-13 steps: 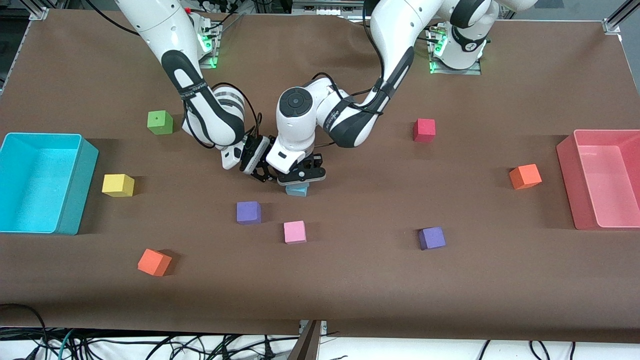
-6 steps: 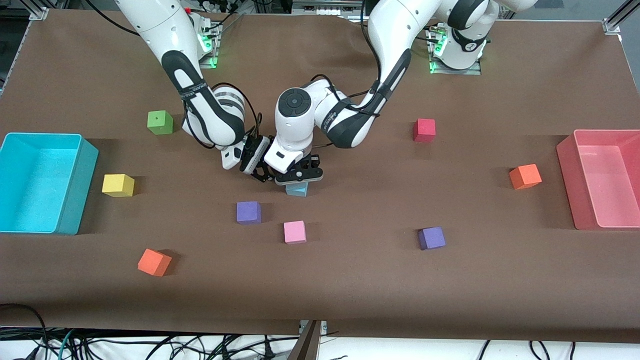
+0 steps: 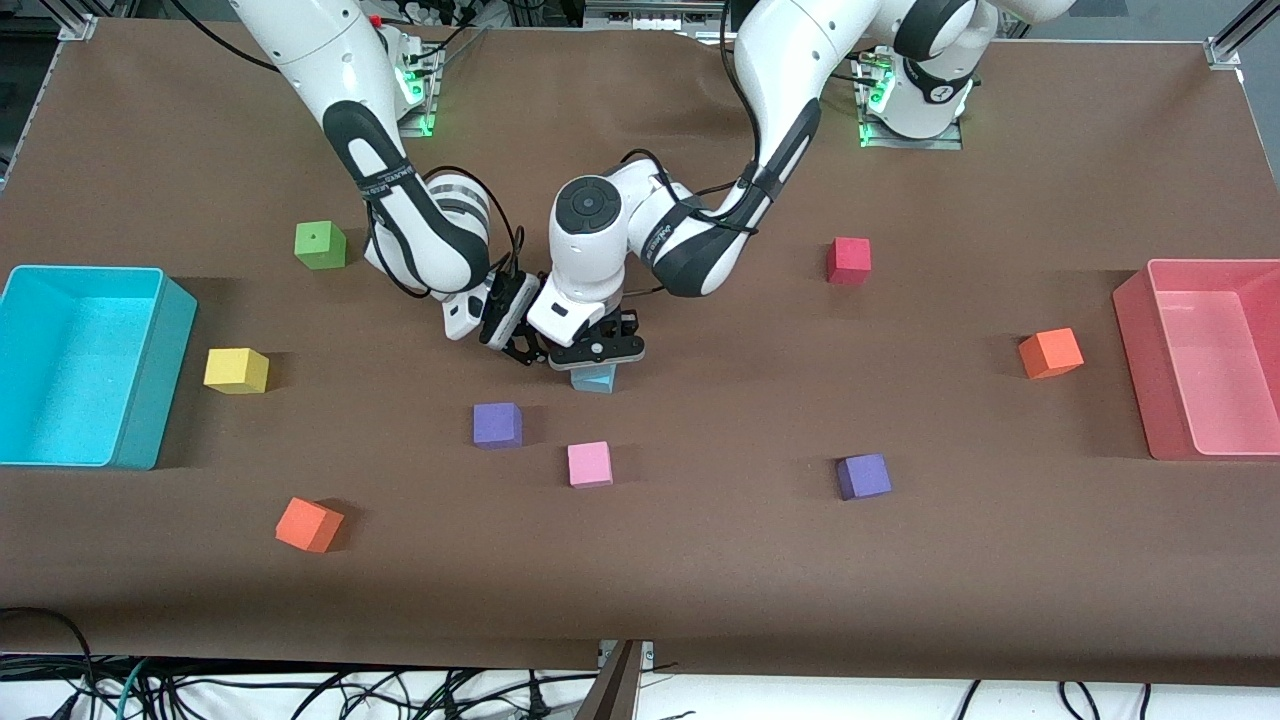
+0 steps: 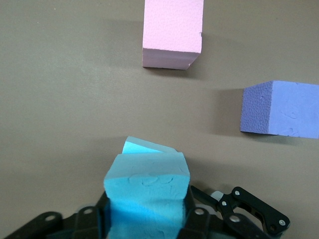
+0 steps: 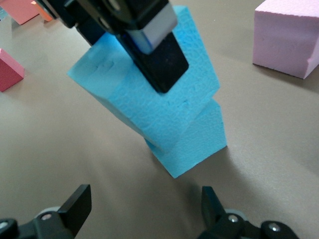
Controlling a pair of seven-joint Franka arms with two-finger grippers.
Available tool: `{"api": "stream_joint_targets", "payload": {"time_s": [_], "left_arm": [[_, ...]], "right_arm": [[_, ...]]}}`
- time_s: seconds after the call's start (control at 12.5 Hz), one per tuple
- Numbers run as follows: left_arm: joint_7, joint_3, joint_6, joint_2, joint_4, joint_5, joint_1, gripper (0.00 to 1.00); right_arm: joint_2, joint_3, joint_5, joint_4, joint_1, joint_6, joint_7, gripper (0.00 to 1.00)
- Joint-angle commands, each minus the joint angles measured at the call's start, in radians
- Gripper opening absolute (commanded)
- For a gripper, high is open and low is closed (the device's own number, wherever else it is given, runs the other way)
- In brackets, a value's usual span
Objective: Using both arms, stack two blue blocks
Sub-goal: 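Open the right gripper and raise both grippers away from the stack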
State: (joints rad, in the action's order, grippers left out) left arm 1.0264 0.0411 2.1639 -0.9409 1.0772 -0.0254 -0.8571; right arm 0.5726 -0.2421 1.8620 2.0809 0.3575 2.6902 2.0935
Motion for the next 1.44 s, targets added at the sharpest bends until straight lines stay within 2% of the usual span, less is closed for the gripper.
{"api": "stream_joint_targets", "payload": {"time_s": [0.0,0.08,0.32,0.48,0.72,0.88,1.12,1.28,1.36], "left_arm": [[-0.002,0.022,-0.01,-0.022,-0.036,-0.019,-0.016,0.79],[-0.003,0.025,-0.007,-0.022,-0.036,-0.015,-0.016,1.0],[-0.002,0.031,-0.012,-0.021,-0.037,-0.021,-0.016,1.0],[-0.003,0.042,-0.03,-0.015,-0.037,-0.05,-0.016,1.0],[-0.003,0.06,-0.104,0.042,-0.036,-0.074,-0.004,1.0],[-0.005,0.062,-0.171,0.12,-0.03,-0.122,0.045,1.0],[-0.06,0.028,-0.344,0.259,-0.011,-0.168,0.145,1.0],[-0.17,-0.019,-0.445,0.383,0.053,-0.177,0.255,1.0],[-0.23,-0.059,-0.472,0.454,0.114,-0.177,0.339,1.0]], "right_arm": [[0.02,0.003,0.025,-0.022,0.0,-0.006,0.03,0.98],[0.02,0.001,0.025,-0.022,0.001,-0.007,0.03,0.98],[0.009,0.001,0.025,-0.015,0.0,-0.006,0.028,0.98],[-0.031,0.001,0.025,0.013,-0.011,-0.003,0.014,0.98],[-0.132,0.001,0.02,0.125,-0.037,-0.001,-0.004,0.98],[-0.222,0.001,0.019,0.217,-0.052,-0.003,-0.018,0.98],[-0.333,0.0,-0.009,0.321,-0.06,-0.01,-0.247,0.98],[-0.376,0.001,-0.091,0.355,-0.08,-0.103,-0.471,0.97],[-0.408,0.003,-0.172,0.367,-0.093,-0.186,-0.609,0.97]]}}
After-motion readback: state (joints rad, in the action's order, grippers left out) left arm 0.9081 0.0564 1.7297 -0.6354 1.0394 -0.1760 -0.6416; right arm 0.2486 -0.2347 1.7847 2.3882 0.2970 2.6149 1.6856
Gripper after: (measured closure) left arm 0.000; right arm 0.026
